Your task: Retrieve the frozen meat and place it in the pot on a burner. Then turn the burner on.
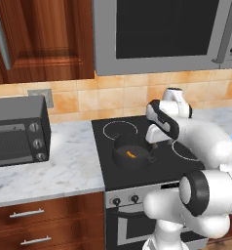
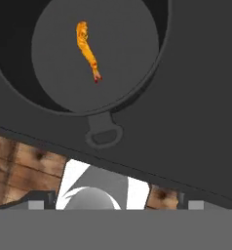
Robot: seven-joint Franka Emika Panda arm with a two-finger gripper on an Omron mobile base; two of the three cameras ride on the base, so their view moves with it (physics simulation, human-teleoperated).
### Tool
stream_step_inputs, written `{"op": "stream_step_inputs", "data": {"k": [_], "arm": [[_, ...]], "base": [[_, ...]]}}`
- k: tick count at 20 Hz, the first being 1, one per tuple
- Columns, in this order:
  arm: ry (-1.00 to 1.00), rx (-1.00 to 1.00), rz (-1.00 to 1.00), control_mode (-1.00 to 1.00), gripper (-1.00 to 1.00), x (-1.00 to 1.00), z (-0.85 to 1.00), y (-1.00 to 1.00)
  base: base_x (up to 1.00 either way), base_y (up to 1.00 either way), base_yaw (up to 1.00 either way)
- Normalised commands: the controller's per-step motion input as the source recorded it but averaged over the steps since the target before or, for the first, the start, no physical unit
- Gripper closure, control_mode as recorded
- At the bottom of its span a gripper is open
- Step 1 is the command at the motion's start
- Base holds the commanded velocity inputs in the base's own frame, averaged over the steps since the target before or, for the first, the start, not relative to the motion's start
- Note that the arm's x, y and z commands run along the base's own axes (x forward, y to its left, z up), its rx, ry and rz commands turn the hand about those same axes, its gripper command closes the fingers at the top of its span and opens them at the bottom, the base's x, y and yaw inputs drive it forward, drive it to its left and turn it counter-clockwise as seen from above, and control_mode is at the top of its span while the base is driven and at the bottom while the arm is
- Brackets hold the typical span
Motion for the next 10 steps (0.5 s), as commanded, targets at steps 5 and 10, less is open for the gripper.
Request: {"op": "stream_step_inputs", "data": {"k": [5, 10], "arm": [[-0.22, 0.0, -0.24, -1.0, -1.0, -0.93, 0.43, -0.32], [-0.35, -0.03, -0.21, -1.0, -1.0, -0.94, 0.0, -0.16]], "base": [[0.0, 0.0, 0.0], [0.0, 0.0, 0.0]]}}
